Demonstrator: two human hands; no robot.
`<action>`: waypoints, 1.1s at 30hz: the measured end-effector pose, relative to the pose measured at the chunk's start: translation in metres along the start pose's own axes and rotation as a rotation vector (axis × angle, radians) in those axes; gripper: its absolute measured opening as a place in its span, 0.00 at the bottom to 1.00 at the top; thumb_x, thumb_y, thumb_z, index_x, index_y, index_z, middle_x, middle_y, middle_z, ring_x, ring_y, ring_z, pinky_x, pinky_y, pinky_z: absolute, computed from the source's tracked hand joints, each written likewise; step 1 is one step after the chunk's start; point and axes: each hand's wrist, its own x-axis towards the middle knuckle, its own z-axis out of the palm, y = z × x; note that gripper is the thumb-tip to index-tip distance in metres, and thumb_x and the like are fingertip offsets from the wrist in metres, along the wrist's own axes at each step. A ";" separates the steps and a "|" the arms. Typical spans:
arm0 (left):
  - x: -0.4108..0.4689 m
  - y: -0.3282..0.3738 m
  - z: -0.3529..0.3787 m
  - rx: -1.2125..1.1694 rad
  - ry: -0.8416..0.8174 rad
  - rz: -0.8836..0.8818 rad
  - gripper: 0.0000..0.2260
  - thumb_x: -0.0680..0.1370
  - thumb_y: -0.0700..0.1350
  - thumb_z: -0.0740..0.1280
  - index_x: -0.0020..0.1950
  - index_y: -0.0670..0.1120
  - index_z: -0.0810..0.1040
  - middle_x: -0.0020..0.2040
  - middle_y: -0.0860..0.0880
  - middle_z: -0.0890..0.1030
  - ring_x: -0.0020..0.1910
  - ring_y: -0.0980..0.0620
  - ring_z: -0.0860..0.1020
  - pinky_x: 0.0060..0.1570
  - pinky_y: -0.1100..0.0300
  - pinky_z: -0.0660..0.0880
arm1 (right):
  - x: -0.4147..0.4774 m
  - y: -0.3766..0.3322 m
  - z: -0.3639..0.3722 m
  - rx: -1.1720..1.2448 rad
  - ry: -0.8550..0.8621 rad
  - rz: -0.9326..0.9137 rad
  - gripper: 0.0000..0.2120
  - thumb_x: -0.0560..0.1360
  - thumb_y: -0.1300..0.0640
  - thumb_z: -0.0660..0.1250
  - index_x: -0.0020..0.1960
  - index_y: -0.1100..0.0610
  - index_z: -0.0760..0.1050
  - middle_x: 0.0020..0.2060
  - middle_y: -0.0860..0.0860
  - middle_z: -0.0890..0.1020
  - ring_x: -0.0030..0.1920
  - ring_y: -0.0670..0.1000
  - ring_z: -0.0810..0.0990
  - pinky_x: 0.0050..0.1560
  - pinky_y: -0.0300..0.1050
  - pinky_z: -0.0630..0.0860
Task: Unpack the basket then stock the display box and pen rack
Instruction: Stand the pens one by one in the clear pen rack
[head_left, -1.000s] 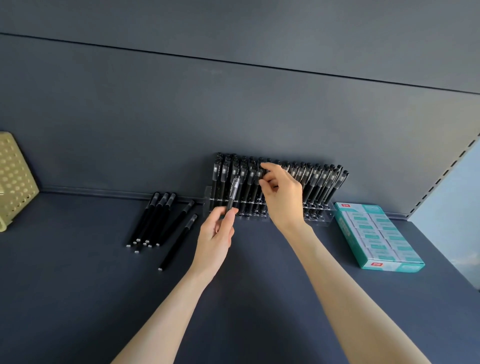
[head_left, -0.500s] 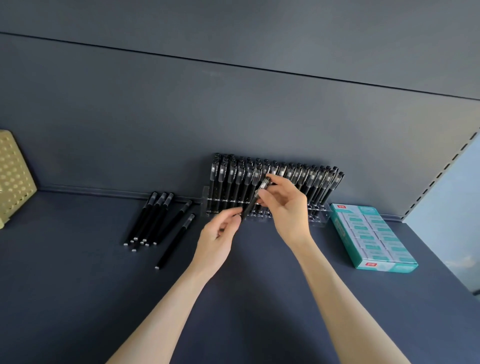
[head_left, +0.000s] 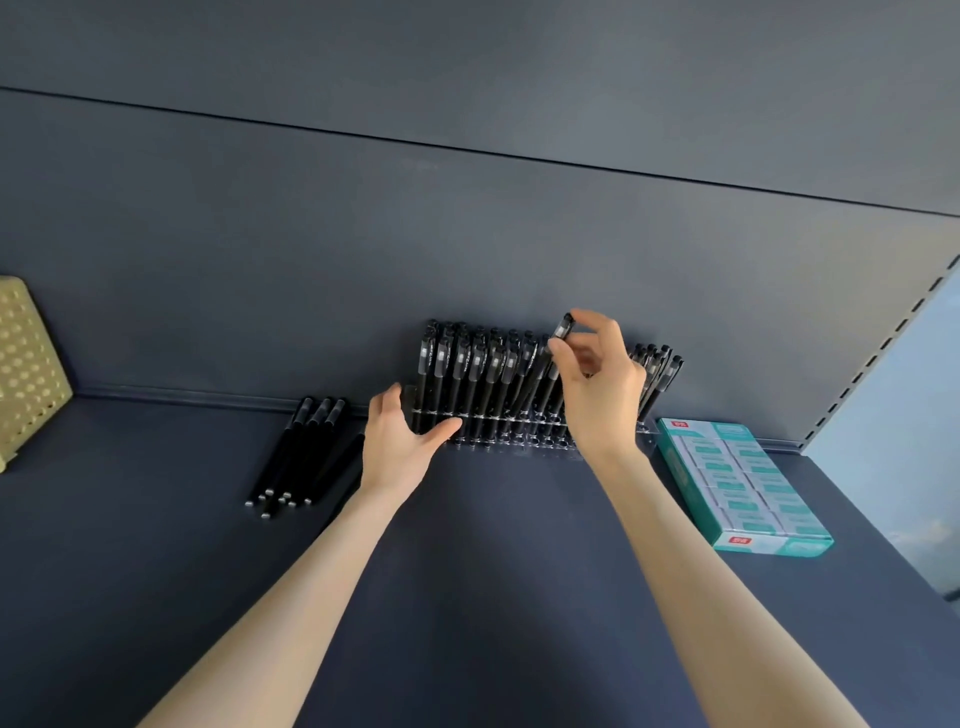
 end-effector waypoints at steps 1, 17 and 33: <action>0.001 -0.001 0.001 0.003 0.008 0.003 0.36 0.71 0.51 0.75 0.72 0.38 0.65 0.69 0.42 0.68 0.68 0.44 0.68 0.58 0.63 0.62 | 0.001 0.001 0.001 -0.003 -0.005 -0.003 0.12 0.75 0.60 0.68 0.58 0.54 0.74 0.38 0.38 0.79 0.39 0.35 0.77 0.43 0.23 0.69; 0.003 0.000 0.003 -0.030 0.055 -0.021 0.33 0.70 0.51 0.75 0.69 0.38 0.69 0.65 0.41 0.74 0.66 0.44 0.71 0.65 0.51 0.68 | -0.017 0.016 0.020 -0.227 -0.125 -0.057 0.13 0.76 0.61 0.67 0.60 0.57 0.76 0.43 0.49 0.80 0.37 0.49 0.77 0.44 0.54 0.79; -0.025 -0.008 -0.061 0.222 0.166 0.052 0.14 0.75 0.43 0.69 0.60 0.41 0.78 0.58 0.43 0.77 0.59 0.44 0.74 0.58 0.54 0.69 | -0.065 -0.018 0.038 -0.128 -0.232 0.011 0.07 0.77 0.58 0.65 0.54 0.58 0.77 0.43 0.48 0.78 0.39 0.47 0.76 0.42 0.48 0.77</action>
